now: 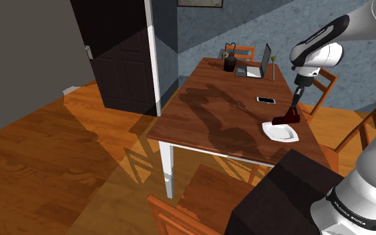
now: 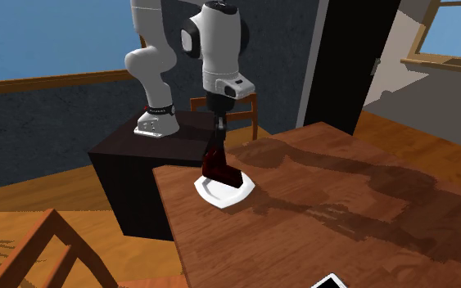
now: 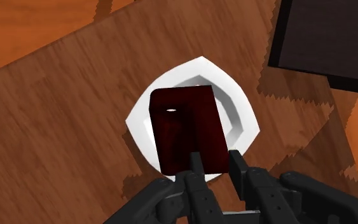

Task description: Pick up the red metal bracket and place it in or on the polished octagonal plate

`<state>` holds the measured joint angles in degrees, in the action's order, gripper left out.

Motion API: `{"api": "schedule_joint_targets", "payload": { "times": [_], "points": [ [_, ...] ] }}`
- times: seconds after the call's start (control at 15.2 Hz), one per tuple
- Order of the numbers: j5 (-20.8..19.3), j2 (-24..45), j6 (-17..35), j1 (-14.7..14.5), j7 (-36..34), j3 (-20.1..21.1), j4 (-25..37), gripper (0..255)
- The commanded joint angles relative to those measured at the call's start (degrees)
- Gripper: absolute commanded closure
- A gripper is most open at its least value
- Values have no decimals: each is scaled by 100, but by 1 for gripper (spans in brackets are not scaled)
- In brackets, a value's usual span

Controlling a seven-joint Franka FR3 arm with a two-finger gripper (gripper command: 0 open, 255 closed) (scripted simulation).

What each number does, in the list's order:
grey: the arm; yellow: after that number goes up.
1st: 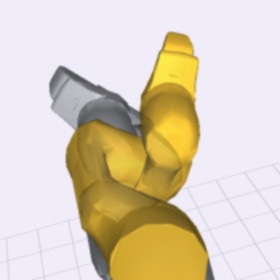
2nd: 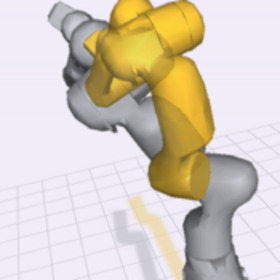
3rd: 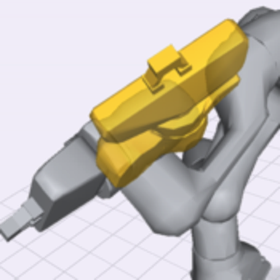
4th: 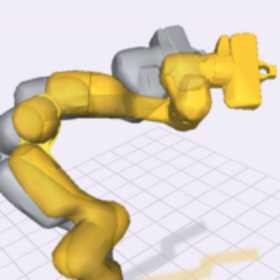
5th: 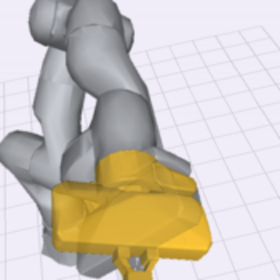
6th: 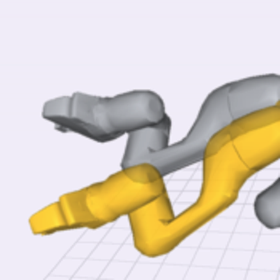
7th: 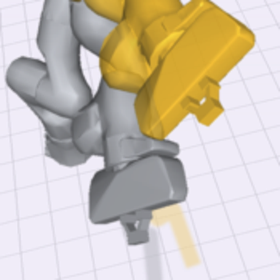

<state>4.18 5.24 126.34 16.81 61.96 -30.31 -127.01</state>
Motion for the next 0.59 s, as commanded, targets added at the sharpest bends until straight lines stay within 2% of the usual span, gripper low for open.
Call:
{"api": "schedule_joint_targets", "payload": {
  "times": [0.0, 0.07, 0.53],
  "points": [
    [-184, -262, 21, 108, 135, -132, -248, 255],
    [-274, -382, 13, 163, 195, -195, -342, 255],
    [33, 38, 533, 194, 421, -167, -513, 255]
  ]
}}
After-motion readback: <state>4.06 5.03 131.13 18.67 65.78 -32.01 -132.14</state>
